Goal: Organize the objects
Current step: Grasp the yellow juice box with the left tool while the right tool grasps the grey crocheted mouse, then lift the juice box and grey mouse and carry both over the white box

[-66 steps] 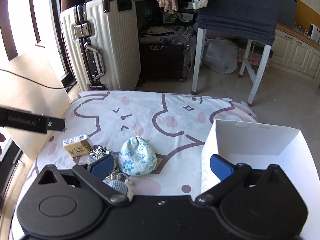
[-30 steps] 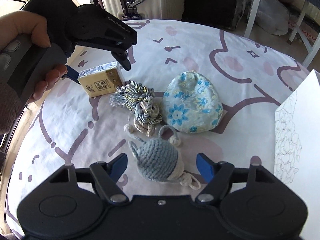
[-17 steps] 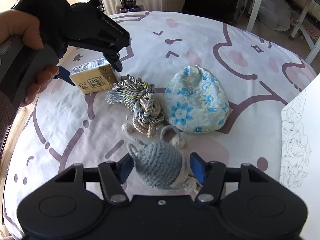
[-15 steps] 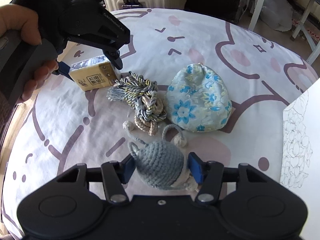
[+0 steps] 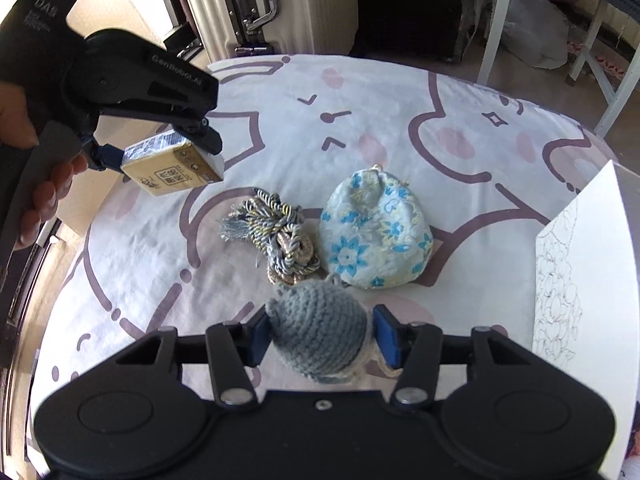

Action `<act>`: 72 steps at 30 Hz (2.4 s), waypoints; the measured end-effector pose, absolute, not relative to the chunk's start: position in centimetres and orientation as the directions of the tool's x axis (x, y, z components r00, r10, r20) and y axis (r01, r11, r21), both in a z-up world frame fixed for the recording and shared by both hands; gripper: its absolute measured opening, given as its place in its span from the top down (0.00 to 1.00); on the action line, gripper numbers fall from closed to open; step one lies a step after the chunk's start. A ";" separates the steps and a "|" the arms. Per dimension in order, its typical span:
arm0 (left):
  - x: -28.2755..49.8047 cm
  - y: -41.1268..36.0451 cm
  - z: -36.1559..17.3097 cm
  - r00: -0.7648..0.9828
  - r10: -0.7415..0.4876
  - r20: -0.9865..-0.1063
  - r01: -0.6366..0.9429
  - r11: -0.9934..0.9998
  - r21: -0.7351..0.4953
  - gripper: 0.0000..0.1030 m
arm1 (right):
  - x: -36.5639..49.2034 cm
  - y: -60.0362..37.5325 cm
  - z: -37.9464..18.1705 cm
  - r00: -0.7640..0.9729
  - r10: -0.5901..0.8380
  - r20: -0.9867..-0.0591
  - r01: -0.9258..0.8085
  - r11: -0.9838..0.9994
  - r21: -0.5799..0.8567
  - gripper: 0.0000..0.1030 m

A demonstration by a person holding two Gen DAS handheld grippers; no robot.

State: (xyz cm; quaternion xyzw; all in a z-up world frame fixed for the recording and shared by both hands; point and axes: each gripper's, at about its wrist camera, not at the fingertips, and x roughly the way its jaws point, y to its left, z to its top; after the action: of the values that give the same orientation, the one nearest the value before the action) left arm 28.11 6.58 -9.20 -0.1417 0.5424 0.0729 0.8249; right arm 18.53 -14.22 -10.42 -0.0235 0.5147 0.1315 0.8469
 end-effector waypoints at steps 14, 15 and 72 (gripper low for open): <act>22.4 3.1 -2.3 0.565 -0.029 -0.824 -0.083 0.992 -0.092 0.26 | 17.0 -20.3 -5.5 0.544 0.167 -0.822 -0.138 0.984 0.108 0.47; 22.0 2.9 -2.0 0.573 -0.023 -0.819 -0.082 0.993 -0.086 0.26 | 16.9 -20.7 -5.2 0.553 0.163 -0.817 -0.133 0.985 0.107 0.47; 14.5 -9.6 1.9 0.676 -0.141 -0.724 0.161 0.986 -0.041 0.26 | 10.9 -31.1 2.7 0.725 0.085 -0.683 -0.036 0.996 0.086 0.47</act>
State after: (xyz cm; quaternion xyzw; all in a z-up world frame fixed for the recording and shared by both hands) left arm 14.46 -9.63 1.94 0.0131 0.3942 -0.0825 0.9152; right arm 10.92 -31.10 2.74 0.0332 0.3693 0.0328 0.9281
